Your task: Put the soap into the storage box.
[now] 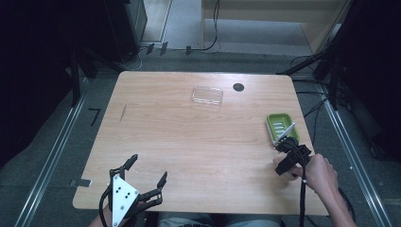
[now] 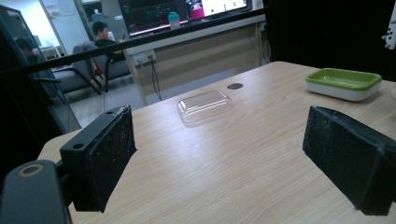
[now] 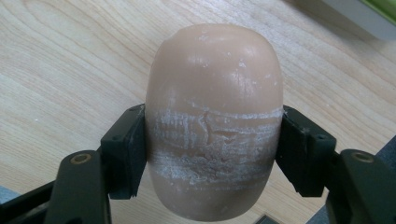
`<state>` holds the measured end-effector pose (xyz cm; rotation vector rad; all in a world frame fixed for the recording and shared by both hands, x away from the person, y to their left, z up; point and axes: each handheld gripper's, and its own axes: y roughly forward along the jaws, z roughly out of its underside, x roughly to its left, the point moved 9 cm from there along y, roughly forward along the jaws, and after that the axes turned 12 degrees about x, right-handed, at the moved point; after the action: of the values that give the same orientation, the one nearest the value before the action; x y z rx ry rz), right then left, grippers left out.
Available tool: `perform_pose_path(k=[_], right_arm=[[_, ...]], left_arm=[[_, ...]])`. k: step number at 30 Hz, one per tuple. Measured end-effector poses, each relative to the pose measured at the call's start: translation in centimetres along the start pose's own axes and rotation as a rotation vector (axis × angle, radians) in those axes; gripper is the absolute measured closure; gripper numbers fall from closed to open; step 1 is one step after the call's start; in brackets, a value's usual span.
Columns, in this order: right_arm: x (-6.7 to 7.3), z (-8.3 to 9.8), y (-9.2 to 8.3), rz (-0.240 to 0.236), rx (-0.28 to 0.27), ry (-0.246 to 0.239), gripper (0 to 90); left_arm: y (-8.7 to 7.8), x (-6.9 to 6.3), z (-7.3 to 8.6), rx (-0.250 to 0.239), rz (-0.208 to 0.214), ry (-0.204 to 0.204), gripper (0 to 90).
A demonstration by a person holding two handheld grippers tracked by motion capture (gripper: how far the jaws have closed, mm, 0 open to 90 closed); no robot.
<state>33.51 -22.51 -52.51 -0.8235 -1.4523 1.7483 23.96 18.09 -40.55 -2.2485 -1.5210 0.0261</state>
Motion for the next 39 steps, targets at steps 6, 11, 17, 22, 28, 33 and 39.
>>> perform_pose_path(k=[6,11,17,22,28,33,39], right_arm=[[-0.4,0.0,-0.1,0.005,0.007,0.015,33.6],[-0.9,-0.1,-0.3,0.007,0.001,0.019,33.5],[-1.3,-0.1,-0.7,0.011,-0.005,0.028,33.6],[-1.6,-0.2,-1.0,0.013,-0.009,0.032,33.6],[-2.1,-0.3,-1.4,0.010,-0.014,0.052,33.6],[-2.4,-0.4,-1.7,0.010,-0.020,0.059,33.6],[-2.8,-0.3,-1.7,0.008,-0.013,0.070,33.6]], left_arm=[[0.0,0.0,0.0,0.000,0.000,0.002,10.0],[0.0,0.0,0.0,0.000,-0.001,0.002,9.9],[0.0,0.0,0.0,0.000,-0.001,0.001,9.9],[0.0,0.0,0.0,0.001,-0.001,-0.001,9.9],[0.0,0.0,0.0,0.001,-0.001,0.000,9.9],[0.0,0.0,0.0,0.000,-0.001,0.000,9.9],[0.0,0.0,0.0,0.000,0.000,-0.001,9.9]])
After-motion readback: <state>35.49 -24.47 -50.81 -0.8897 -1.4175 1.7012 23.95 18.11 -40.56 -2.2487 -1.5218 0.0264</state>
